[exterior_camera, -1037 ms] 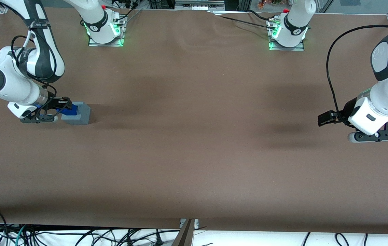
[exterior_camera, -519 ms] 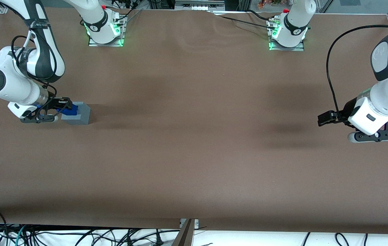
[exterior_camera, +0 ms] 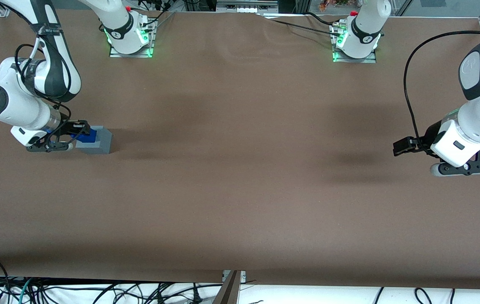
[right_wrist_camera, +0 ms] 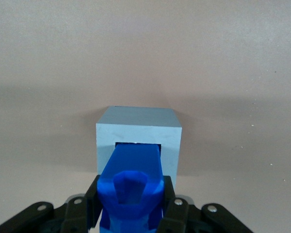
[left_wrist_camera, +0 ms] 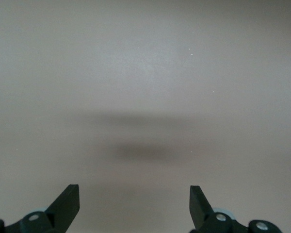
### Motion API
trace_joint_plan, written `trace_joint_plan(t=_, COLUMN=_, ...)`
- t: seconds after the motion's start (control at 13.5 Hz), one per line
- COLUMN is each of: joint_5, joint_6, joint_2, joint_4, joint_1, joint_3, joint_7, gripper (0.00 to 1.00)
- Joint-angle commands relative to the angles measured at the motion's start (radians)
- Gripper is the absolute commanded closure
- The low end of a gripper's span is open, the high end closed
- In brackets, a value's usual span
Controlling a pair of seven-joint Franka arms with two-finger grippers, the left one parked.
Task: Insert blue part into gray base with right arm
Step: 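Lower the blue part into the gray base's square hole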
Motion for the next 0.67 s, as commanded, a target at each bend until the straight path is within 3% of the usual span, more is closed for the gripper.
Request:
trace_joint_plan(t=0.0, joint_5=0.014, joint_6=0.020, joint_2=-0.009, joint_4=-0.011, joint_1=-0.003, joint_3=0.004, joint_7=-0.018, gripper=0.74)
trace_joint_plan(t=0.59, joint_5=0.014, joint_6=0.029, joint_2=-0.002, joint_4=-0.016, joint_1=-0.003, joint_3=0.005, joint_7=-0.018, gripper=0.74)
